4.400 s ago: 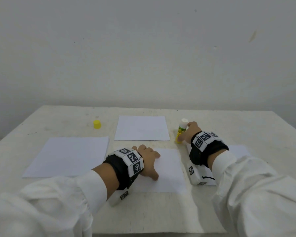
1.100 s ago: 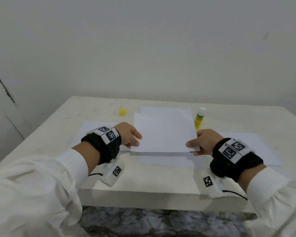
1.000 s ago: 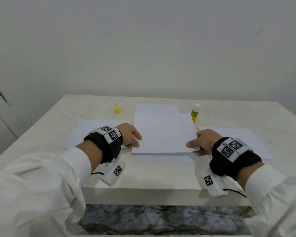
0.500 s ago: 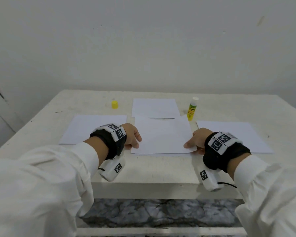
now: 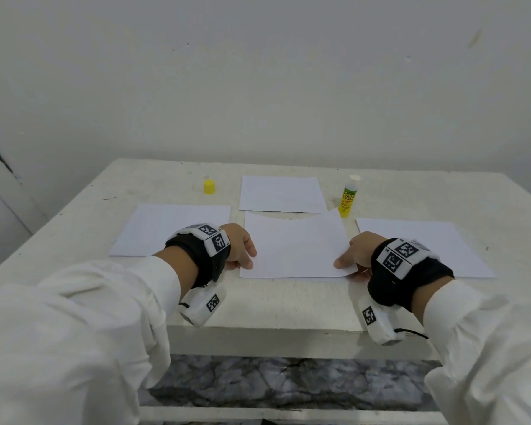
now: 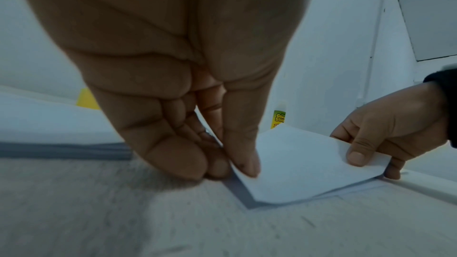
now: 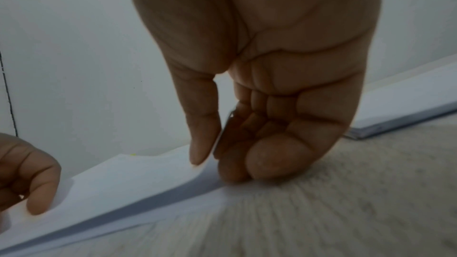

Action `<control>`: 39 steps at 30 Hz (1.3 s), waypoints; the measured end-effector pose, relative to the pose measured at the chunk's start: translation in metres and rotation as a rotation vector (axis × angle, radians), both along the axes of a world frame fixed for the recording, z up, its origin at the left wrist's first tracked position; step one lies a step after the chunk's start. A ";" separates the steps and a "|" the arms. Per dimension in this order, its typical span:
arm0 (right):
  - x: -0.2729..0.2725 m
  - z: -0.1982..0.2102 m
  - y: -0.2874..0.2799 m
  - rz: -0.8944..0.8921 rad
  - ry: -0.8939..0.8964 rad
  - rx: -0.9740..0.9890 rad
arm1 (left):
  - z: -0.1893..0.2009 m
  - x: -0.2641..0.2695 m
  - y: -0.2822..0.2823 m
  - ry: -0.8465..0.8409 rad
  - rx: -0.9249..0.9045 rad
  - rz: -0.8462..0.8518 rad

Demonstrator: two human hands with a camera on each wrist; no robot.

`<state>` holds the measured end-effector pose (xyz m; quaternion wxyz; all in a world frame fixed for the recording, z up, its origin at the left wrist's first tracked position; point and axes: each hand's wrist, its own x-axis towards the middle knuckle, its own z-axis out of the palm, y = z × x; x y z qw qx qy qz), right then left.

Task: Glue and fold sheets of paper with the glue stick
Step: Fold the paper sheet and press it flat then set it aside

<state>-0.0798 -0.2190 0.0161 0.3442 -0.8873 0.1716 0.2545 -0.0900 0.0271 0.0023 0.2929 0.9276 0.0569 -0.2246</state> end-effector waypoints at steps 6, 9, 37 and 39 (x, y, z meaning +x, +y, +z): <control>0.003 -0.003 -0.003 -0.011 0.006 0.017 | -0.001 0.001 0.000 -0.001 0.019 -0.015; 0.004 -0.005 -0.004 -0.004 0.012 0.016 | 0.000 0.001 -0.001 0.000 0.028 -0.022; 0.012 0.001 -0.024 0.393 -0.042 -0.324 | -0.001 0.008 -0.004 0.011 0.140 -0.087; 0.012 -0.001 -0.024 0.387 -0.050 -0.329 | -0.002 0.009 -0.004 0.013 0.136 -0.088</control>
